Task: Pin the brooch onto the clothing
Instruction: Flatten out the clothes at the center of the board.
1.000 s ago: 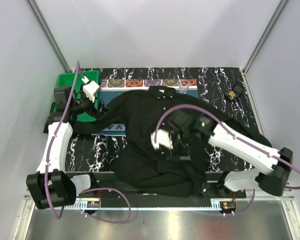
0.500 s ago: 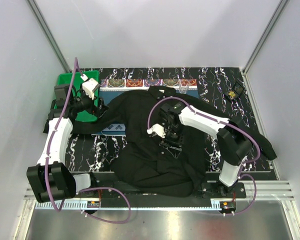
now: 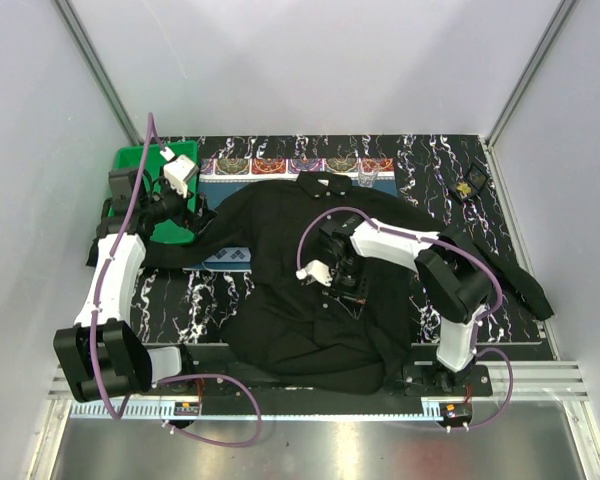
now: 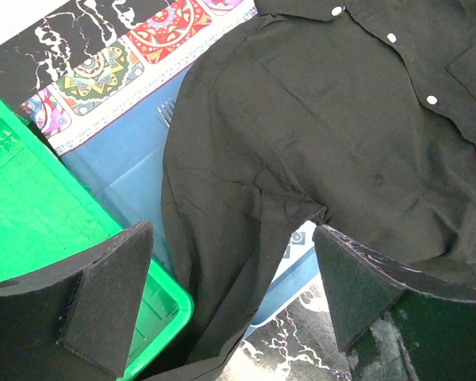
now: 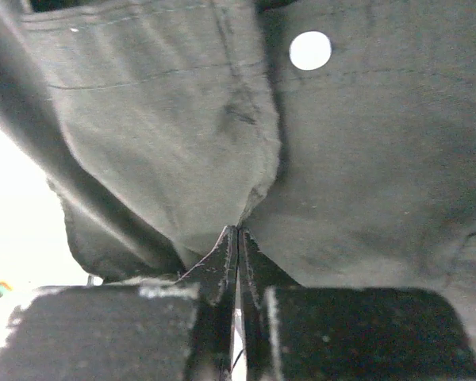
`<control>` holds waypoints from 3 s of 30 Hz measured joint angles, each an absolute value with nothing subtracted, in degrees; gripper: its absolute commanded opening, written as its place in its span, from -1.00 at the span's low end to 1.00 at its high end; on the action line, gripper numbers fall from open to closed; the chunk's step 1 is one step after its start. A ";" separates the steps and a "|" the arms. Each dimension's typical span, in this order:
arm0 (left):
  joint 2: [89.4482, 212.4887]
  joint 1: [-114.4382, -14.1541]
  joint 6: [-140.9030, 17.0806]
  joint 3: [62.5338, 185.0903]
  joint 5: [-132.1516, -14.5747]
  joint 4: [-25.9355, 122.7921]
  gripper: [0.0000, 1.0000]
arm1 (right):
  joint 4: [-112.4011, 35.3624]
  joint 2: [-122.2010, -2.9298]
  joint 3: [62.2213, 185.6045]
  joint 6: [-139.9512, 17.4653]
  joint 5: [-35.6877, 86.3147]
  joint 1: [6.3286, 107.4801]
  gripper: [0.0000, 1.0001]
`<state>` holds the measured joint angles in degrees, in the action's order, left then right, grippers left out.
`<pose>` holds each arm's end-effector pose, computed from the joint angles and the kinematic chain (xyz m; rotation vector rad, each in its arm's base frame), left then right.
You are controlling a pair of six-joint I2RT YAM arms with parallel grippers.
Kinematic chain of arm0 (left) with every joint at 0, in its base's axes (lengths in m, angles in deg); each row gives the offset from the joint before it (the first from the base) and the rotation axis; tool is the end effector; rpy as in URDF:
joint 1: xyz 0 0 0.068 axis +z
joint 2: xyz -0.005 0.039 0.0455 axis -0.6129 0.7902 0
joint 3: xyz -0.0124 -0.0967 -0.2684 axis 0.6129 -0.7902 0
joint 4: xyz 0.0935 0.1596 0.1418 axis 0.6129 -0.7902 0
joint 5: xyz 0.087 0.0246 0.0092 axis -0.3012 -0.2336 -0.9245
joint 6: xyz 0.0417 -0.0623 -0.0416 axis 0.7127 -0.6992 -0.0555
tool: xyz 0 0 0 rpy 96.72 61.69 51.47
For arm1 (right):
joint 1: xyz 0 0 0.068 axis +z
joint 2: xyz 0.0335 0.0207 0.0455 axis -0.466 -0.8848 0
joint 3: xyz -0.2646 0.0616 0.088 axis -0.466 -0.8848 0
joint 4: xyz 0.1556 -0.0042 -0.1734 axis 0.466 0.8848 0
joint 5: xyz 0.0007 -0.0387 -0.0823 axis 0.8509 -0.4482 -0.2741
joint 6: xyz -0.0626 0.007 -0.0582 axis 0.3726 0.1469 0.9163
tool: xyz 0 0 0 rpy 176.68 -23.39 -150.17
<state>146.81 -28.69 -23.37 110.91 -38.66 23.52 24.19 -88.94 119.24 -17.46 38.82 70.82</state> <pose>0.2641 -0.0098 0.3163 0.7117 1.8976 -0.4214 0.1908 0.2156 0.1562 1.8327 -2.2559 -0.5285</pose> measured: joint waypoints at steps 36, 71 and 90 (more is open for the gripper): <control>165.30 -6.86 27.62 133.86 -26.23 -27.54 0.66 | 4.98 -69.78 123.48 -22.44 39.50 84.42 -0.04; 162.45 0.40 5.92 132.72 -19.23 -19.93 0.68 | -19.94 -108.55 142.62 -19.36 31.21 101.97 -0.78; 162.98 0.40 5.96 133.81 -19.15 -19.96 0.68 | -19.06 -97.18 135.98 -20.32 49.46 101.99 -1.00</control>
<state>162.98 0.40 5.96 133.81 -19.15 -19.96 -19.06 -97.18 135.98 -20.32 49.46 101.99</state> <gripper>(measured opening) 0.835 0.010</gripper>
